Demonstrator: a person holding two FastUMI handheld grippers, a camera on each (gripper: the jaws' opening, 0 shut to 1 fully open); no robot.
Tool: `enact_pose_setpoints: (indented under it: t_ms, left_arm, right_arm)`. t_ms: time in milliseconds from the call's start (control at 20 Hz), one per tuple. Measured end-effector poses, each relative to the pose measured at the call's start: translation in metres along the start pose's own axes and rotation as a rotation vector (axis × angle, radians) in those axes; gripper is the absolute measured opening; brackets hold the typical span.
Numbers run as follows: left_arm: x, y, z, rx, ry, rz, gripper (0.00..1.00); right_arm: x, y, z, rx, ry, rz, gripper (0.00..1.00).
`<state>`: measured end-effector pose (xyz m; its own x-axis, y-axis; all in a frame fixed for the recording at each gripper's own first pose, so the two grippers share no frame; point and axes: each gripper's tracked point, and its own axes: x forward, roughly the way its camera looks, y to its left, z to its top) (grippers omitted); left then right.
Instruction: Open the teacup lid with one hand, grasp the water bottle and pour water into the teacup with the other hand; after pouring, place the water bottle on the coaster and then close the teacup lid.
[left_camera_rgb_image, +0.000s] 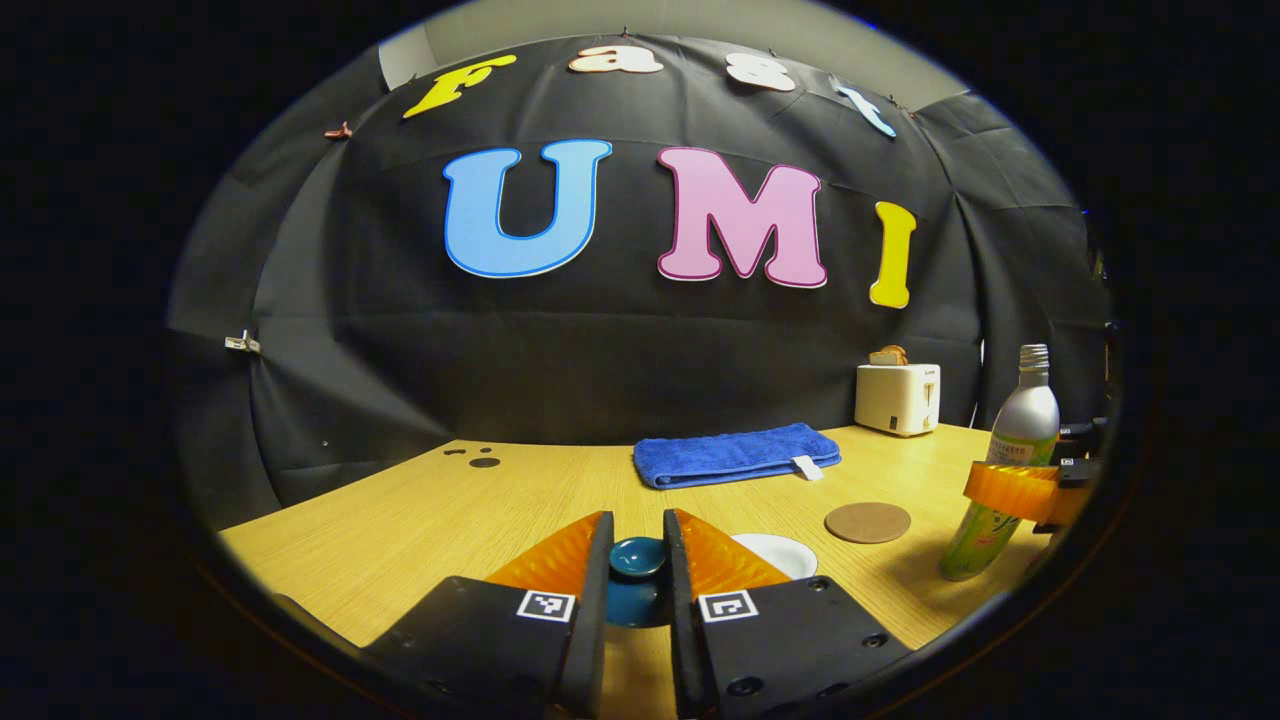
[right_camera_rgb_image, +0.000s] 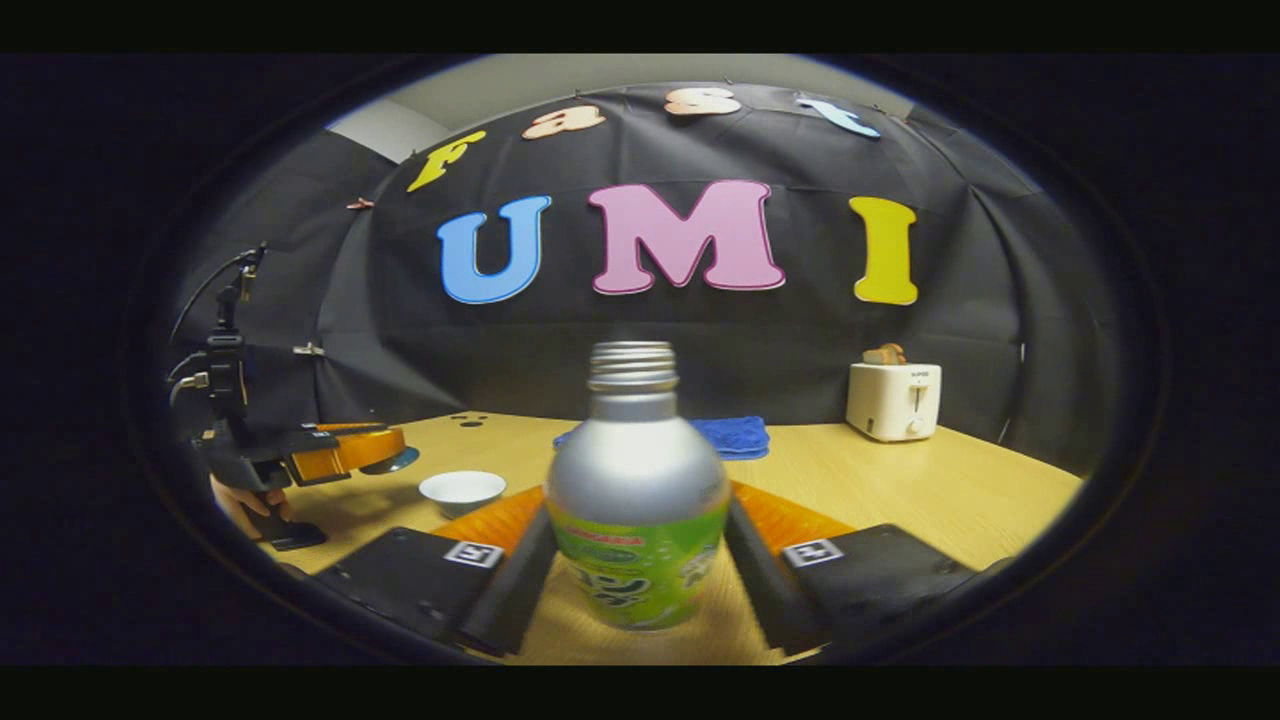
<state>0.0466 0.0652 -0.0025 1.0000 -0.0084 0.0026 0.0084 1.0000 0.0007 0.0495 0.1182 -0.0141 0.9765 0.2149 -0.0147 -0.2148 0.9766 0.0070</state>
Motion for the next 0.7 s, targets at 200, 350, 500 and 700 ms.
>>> enact_pose_setpoints:
  t_ms: [200, 350, 500, 700]
  left_arm:
    - [0.000, 0.005, 0.000, 0.001, -0.001, 0.001, 0.31]
    - [0.001, 0.015, 0.001, 0.001, -0.002, -0.001, 0.31]
    - [0.004, 0.028, 0.000, 0.001, -0.002, 0.008, 0.31]
    - [0.008, 0.044, 0.000, 0.002, -0.001, 0.003, 0.31]
  right_arm:
    - [-0.002, 0.001, 0.001, -0.002, 0.002, 0.005, 0.80]
    - [0.000, 0.007, 0.001, -0.009, 0.005, 0.040, 0.75]
    - [0.015, 0.002, 0.001, -0.039, 0.016, 0.028, 0.75]
    - [0.033, -0.005, 0.017, -0.200, 0.035, 0.014, 0.74]
